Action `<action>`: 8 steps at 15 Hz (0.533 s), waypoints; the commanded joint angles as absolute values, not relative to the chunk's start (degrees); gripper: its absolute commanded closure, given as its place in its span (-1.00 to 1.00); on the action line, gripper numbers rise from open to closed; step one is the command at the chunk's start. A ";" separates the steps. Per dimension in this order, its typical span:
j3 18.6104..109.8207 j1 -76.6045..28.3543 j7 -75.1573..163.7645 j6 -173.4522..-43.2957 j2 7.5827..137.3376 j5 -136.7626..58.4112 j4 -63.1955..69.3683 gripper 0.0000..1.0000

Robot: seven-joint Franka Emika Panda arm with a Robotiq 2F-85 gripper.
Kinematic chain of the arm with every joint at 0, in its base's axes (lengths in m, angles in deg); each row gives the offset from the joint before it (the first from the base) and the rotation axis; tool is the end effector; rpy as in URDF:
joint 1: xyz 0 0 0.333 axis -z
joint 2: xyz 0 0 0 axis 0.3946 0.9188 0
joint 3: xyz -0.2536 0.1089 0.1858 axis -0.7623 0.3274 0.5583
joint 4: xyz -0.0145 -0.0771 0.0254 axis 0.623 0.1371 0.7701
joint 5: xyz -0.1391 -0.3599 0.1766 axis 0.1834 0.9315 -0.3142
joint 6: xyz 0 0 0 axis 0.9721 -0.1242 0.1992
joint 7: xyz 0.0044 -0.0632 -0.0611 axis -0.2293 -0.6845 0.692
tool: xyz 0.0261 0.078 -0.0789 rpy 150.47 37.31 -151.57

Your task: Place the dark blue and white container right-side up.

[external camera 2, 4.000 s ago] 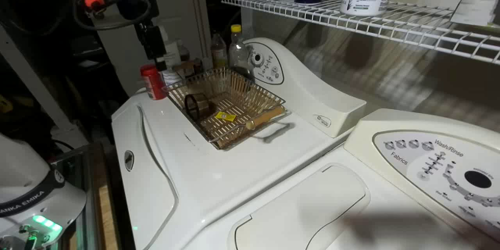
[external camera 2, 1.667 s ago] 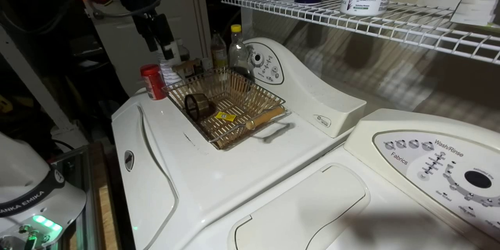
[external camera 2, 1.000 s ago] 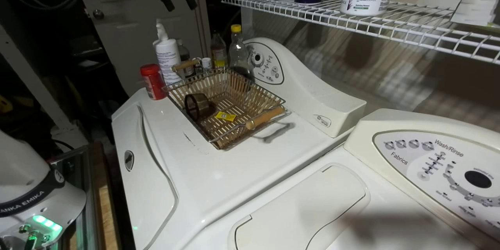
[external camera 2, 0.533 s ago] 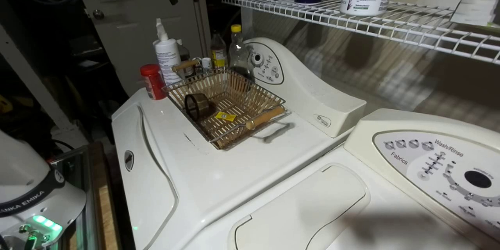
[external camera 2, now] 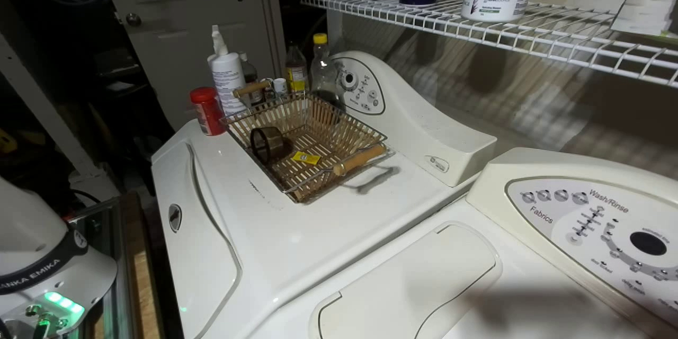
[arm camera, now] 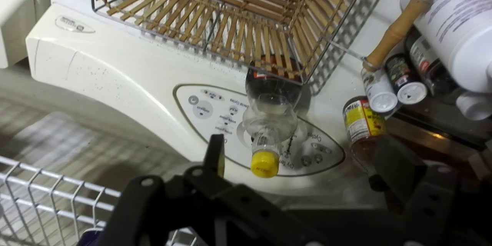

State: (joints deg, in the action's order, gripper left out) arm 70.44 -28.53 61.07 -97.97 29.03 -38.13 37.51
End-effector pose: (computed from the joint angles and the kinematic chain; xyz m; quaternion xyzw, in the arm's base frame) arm 0.4697 0.0620 0.6090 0.9601 0.1799 0.2082 0.0498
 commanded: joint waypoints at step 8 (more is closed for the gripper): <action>66.69 -27.96 61.03 -110.14 42.15 -42.32 21.33 -1.00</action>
State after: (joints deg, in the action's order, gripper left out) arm 67.55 -27.85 60.90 -109.71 35.77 -39.45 28.55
